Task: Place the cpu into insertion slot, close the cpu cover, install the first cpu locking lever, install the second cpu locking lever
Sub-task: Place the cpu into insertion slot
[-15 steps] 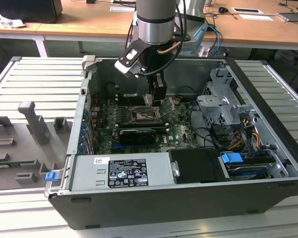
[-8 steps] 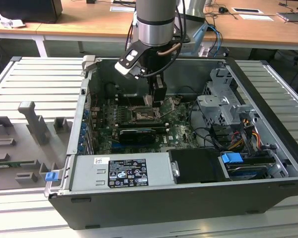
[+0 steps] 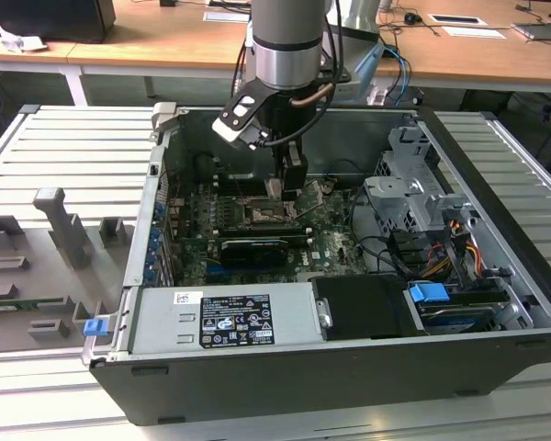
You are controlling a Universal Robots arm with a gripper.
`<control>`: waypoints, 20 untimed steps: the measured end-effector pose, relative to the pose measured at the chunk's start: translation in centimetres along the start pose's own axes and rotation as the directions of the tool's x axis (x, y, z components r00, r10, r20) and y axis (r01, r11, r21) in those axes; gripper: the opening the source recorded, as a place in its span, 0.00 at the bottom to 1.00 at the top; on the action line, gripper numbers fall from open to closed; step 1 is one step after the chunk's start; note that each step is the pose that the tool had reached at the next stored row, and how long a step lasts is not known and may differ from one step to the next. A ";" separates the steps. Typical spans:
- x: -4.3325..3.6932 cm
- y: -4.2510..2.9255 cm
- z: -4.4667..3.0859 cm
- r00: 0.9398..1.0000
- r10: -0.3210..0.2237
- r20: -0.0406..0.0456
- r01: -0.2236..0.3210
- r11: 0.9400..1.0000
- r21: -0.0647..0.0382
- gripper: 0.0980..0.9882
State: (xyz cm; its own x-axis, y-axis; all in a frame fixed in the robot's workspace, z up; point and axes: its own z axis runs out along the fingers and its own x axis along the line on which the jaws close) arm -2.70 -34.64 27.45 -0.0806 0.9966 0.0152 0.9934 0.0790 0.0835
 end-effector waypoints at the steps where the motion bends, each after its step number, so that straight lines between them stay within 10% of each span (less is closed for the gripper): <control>1: 0.00 -0.02 0.21 1.000 0.001 0.000 -0.001 1.000 0.000 0.48; 20: 0.29 -0.13 0.85 1.000 0.006 -0.002 -0.006 1.000 -0.001 0.48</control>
State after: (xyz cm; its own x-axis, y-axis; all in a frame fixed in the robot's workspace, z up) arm -2.78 -34.34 26.60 -0.0744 0.9971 0.0174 0.9938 0.0727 0.0840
